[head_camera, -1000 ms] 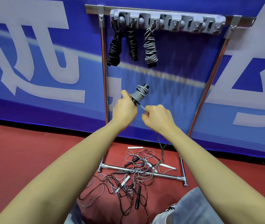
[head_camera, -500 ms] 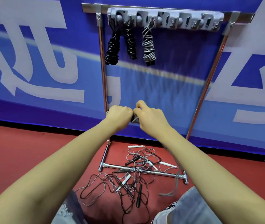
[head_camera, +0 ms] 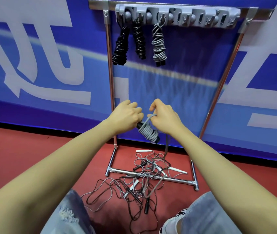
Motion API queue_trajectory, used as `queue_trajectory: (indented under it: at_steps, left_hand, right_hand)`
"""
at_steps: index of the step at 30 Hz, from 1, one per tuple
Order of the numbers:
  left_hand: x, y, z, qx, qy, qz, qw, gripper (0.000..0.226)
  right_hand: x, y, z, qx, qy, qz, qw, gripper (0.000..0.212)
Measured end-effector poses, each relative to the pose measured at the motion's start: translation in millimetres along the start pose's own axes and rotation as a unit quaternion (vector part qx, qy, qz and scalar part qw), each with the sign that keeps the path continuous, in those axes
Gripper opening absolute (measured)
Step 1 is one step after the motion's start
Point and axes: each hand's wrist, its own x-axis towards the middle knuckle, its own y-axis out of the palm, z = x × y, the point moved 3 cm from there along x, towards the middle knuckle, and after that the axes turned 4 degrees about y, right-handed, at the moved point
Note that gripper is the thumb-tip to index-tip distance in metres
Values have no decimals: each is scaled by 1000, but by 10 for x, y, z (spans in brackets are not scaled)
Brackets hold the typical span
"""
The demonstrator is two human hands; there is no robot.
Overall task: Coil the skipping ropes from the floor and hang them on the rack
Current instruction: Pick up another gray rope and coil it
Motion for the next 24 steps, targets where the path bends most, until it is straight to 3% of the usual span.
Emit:
queue_trajectory:
  at_steps: [4, 6, 9, 11, 14, 17, 20, 24]
  left_hand:
    - [-19, -36, 44, -5, 31, -54, 998, 17]
    - [-18, -64, 81, -39, 3, -84, 996, 11]
    - [20, -162, 72, -158, -84, -126, 976, 19]
    - [58, -262, 46, -260, -193, -136, 936, 22]
    - [98, -274, 34, -389, -392, -91, 828, 21]
    - [176, -232, 34, -411, -476, -75, 774, 25]
    - [202, -140, 55, -384, -513, -20, 768, 26]
    - [161, 11, 83, -314, -510, 72, 798, 28]
  right_hand:
    - [73, -41, -44, 8, 23, 3, 1000, 17]
    - [86, -40, -80, 10, 25, 1, 1000, 19]
    - [70, -30, -122, 49, 38, -6, 998, 25]
    - [54, -34, -142, 114, 53, -15, 992, 24]
    - [29, -76, -101, 92, 42, -43, 994, 22]
    - [26, -114, -25, 39, 16, -58, 997, 23]
    - [-1, -93, -8, 9, 13, -37, 999, 24]
    - [-59, -122, 27, -11, 2, -29, 1000, 21]
